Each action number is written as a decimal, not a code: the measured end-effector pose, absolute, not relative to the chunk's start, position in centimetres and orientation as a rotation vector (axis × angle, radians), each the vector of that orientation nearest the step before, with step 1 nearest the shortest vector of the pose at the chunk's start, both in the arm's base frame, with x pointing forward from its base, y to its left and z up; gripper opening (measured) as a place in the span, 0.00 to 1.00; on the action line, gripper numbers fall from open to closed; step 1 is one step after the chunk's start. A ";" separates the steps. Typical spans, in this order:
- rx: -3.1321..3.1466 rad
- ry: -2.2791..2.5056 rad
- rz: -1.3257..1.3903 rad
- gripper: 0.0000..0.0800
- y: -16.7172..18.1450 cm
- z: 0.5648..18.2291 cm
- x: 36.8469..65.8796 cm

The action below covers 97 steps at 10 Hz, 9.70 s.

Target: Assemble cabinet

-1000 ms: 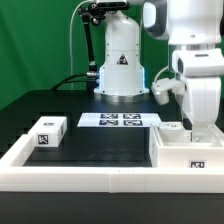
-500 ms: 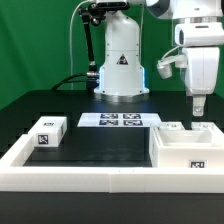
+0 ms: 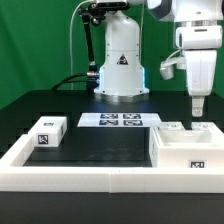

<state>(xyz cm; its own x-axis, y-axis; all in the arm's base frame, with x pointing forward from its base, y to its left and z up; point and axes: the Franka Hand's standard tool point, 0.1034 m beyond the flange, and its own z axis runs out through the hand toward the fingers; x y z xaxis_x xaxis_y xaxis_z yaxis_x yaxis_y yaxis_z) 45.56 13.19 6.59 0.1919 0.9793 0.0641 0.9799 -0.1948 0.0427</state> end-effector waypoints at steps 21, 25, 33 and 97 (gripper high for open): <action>-2.358 -1.960 -0.068 0.09 15.5 1.1 41.3; -2.386 -1.983 -0.034 0.09 14.1 4.9 41.8; -2.361 -2.037 -0.076 0.09 11.8 5.7 44.2; -2.347 -2.082 -0.087 1.00 8.9 9.2 52.7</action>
Offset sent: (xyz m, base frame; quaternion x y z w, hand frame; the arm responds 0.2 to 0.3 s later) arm -0.0195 0.0224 -0.0225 -0.0318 0.0168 -0.0362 0.9987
